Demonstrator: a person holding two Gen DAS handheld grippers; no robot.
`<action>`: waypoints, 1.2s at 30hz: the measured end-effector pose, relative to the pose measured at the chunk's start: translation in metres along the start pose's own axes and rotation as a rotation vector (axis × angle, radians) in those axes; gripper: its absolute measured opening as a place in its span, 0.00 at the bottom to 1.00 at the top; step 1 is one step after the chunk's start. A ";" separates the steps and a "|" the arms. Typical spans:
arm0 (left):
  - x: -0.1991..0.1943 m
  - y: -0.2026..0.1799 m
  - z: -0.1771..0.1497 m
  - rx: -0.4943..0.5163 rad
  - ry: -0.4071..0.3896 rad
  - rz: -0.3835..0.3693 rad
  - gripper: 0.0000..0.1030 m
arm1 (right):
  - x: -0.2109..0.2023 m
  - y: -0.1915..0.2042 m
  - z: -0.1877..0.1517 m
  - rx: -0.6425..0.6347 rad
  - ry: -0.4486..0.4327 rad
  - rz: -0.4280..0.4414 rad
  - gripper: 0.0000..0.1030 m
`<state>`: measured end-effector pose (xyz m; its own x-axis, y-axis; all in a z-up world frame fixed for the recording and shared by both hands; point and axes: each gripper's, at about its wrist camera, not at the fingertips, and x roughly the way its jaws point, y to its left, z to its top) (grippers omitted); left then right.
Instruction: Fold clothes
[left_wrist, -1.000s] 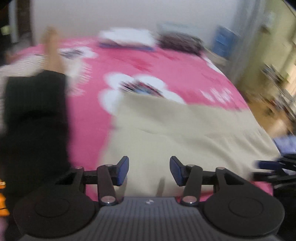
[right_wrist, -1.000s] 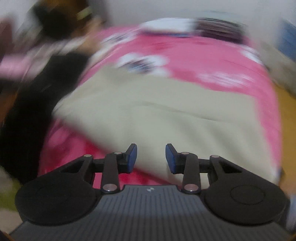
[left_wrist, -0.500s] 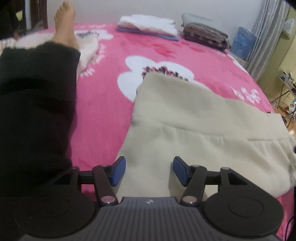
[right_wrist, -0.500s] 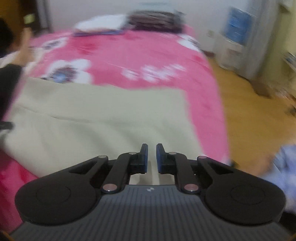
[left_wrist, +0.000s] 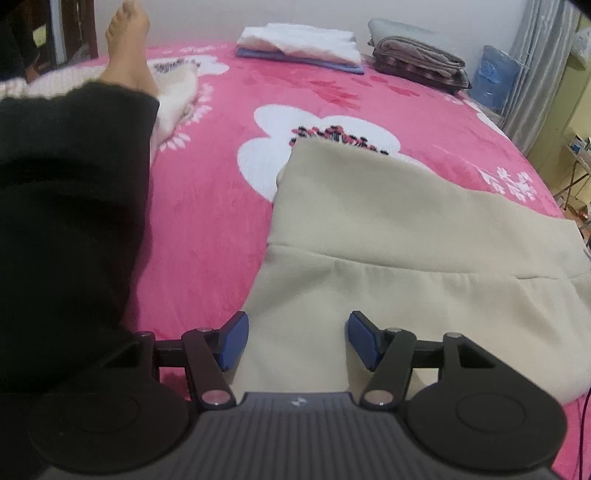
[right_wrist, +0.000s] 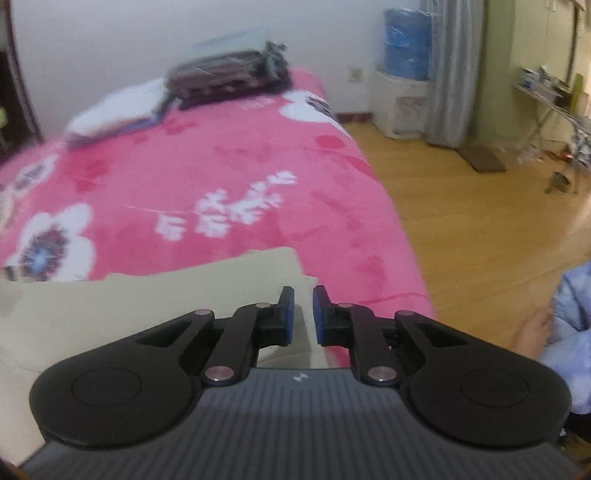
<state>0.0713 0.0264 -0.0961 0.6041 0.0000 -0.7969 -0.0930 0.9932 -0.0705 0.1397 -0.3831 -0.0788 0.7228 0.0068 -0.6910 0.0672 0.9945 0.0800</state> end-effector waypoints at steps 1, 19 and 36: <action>-0.004 -0.002 0.002 0.013 -0.026 0.013 0.59 | -0.001 0.003 -0.001 -0.006 -0.008 0.011 0.11; 0.047 0.016 0.057 -0.219 -0.027 -0.098 0.42 | 0.030 -0.035 0.011 0.227 -0.026 0.173 0.47; 0.009 -0.003 0.060 -0.133 -0.263 -0.030 0.10 | 0.012 -0.041 0.014 0.257 -0.187 0.312 0.04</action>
<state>0.1239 0.0306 -0.0670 0.7910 0.0184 -0.6115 -0.1645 0.9691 -0.1837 0.1554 -0.4254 -0.0808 0.8459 0.2603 -0.4655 -0.0226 0.8896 0.4563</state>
